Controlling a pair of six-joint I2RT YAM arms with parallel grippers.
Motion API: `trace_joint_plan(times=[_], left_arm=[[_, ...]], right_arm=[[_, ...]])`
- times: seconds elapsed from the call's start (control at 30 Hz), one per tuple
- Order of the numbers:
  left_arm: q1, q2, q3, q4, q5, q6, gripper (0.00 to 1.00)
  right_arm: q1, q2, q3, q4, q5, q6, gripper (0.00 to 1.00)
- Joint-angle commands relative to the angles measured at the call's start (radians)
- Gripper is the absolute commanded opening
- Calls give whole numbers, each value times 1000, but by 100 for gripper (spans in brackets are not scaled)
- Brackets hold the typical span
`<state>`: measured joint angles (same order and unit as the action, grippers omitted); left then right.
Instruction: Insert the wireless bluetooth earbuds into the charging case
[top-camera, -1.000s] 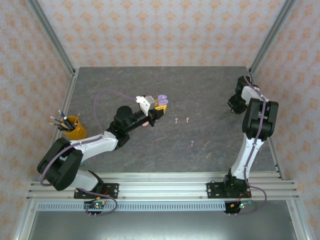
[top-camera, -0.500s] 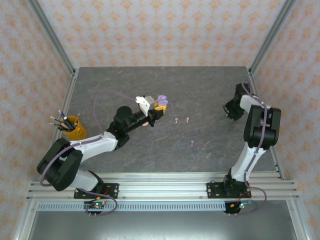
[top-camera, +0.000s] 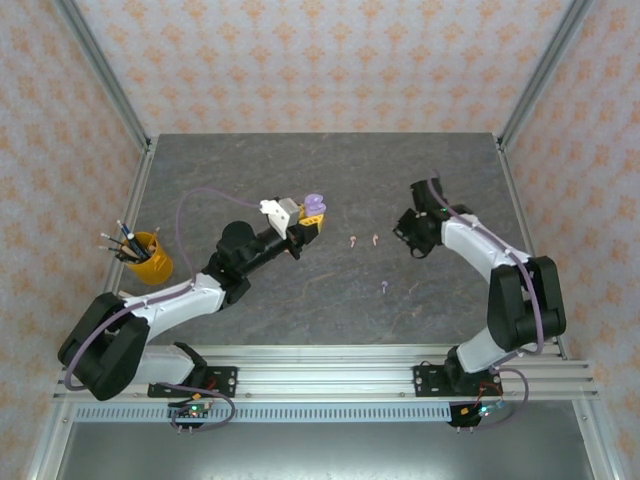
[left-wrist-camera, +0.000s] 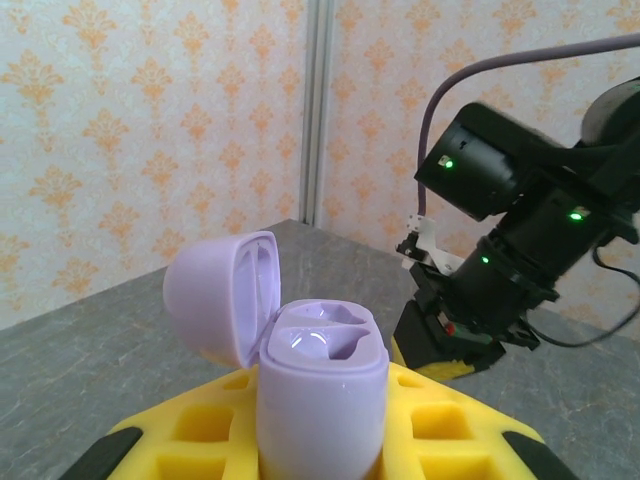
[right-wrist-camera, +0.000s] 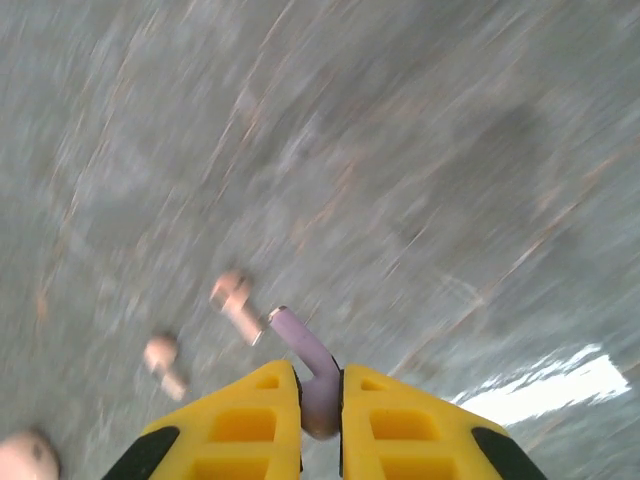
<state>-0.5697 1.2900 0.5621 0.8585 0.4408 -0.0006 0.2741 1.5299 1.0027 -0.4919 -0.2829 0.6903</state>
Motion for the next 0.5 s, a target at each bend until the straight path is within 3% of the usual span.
trace_joint_plan(times=[0.0,0.2,0.47], left_arm=[[-6,-41,-11,-6,-43,29,0],[-5,-69,-14,-20,-49,34,0],[-4,-96,-24,-27,-44,34,0]], right_arm=[[118,-33,-33,-23,59,64,13],[339,-5,-58,-17,120,148,13],[462,66,-104,33,149,235,13]])
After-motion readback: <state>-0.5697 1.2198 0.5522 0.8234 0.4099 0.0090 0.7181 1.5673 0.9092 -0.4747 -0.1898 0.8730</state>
